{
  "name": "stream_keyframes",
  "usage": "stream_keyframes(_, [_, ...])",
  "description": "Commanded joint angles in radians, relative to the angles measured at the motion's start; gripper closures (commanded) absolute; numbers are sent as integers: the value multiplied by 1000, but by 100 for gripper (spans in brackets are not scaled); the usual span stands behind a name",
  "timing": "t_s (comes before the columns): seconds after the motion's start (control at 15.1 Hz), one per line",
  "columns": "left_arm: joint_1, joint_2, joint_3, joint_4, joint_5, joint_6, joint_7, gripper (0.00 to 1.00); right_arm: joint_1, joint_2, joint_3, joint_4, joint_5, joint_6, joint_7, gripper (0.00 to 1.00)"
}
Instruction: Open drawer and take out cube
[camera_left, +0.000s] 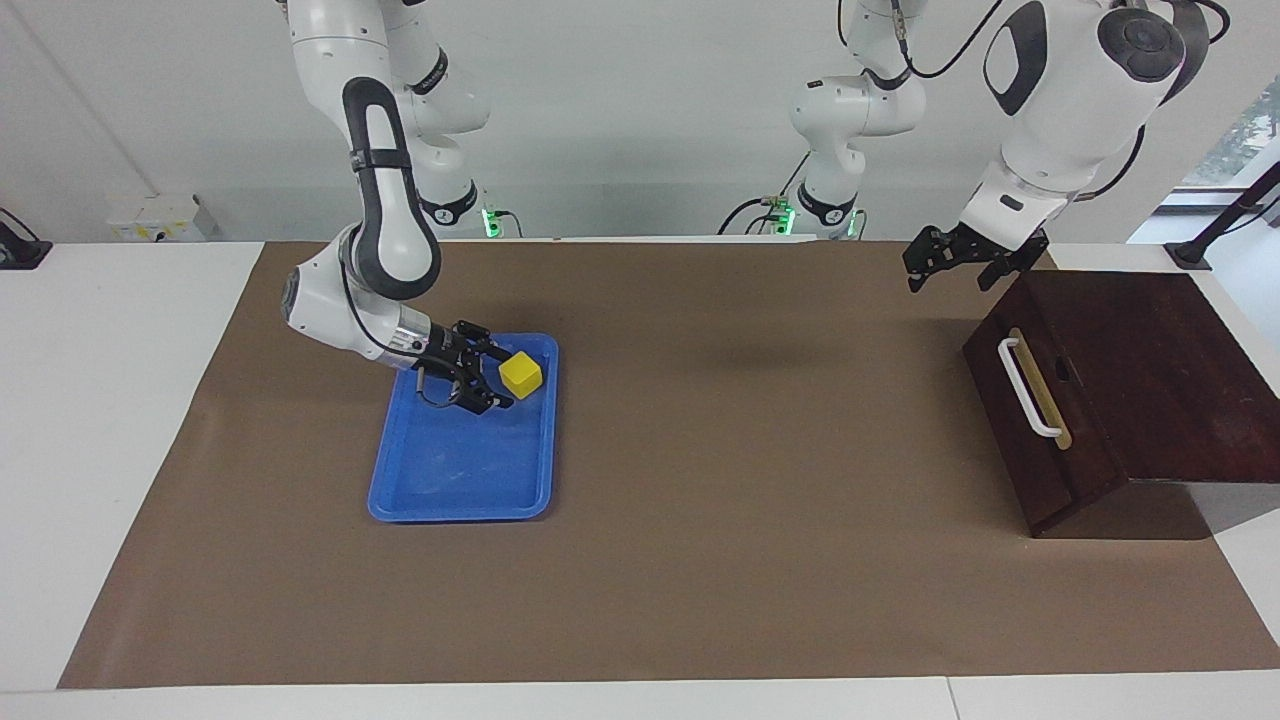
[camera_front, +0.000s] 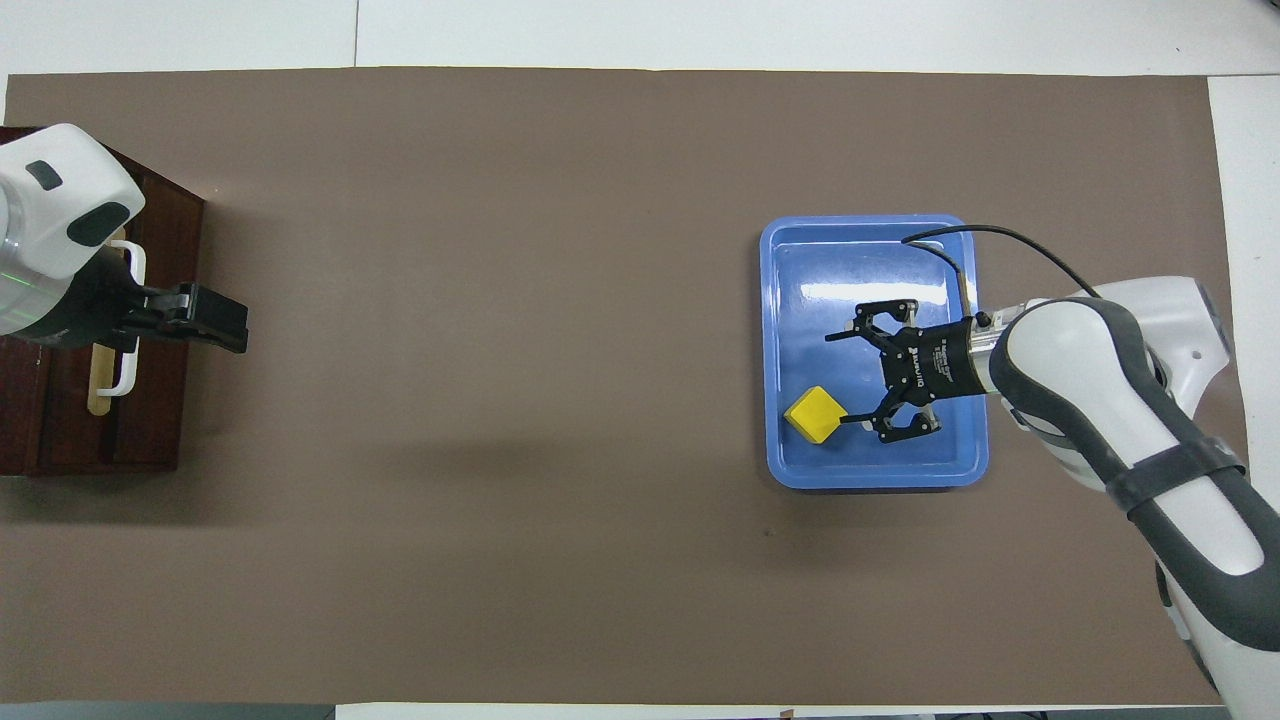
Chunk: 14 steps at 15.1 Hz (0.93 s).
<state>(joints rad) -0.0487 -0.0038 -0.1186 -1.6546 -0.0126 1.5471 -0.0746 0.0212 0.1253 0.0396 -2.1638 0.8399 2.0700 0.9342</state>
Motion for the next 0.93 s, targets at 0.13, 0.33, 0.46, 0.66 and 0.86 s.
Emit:
stream_keyframes(0.13, [-5, -25, 13, -14, -13, -6, -10, 0, -38, -18, 3, 278, -310, -233, 28, 0])
stream_keyframes(0.33, [7, -25, 22, -14, -13, -9, -8, 0, -40, -12, 3, 410, -468, -316, -171, 0])
stream_keyframes(0.46, [15, -25, 22, -14, -12, -7, -8, 0, -44, -15, 2, 452, -560, -361, -376, 0])
stream_keyframes(0.66, [15, -25, 22, -14, -12, -9, -8, 0, -57, -24, 2, 502, -707, -410, -642, 0])
stream_keyframes(0.86, [15, -25, 22, -14, -12, -9, -8, 0, -56, -56, 5, 545, -803, -449, -820, 0])
